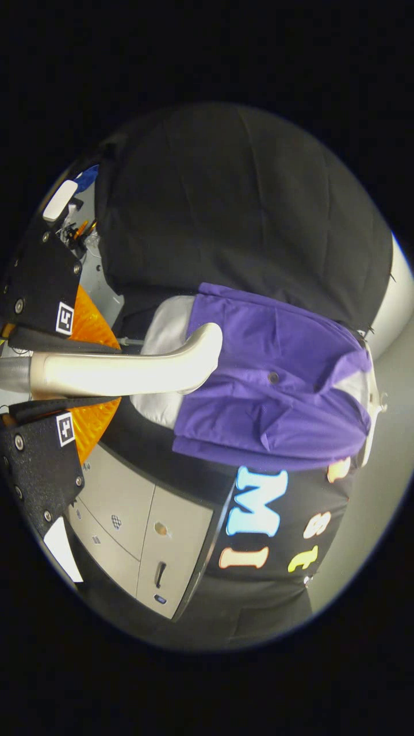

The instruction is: Iron the clothes twice with a garment steamer, once on the left side and once on the right side.

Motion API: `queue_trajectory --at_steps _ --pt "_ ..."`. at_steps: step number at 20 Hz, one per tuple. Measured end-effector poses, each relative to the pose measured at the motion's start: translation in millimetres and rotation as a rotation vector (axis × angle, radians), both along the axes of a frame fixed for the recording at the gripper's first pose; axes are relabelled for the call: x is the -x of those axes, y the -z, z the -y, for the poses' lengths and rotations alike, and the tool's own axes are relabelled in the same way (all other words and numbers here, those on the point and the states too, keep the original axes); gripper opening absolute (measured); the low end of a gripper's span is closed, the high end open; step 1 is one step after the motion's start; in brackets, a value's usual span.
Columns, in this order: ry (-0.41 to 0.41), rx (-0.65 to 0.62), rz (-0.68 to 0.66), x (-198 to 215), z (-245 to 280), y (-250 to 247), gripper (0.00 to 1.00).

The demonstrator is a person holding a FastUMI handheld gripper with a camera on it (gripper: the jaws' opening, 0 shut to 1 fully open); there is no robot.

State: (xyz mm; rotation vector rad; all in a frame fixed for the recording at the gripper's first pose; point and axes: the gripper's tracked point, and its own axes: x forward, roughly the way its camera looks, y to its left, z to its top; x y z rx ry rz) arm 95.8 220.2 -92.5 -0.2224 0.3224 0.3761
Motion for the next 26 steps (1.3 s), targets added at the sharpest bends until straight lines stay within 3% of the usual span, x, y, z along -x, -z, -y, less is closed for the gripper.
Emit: queue_trajectory --at_steps 8,16,21,26 --pt "0.129 -0.103 0.081 27 124 -68 0.35" --pt "0.24 -0.196 0.123 51 229 -88 0.35" --pt "0.28 -0.217 0.14 71 268 -98 0.35" --pt "0.315 -0.226 0.16 80 272 -108 0.34"
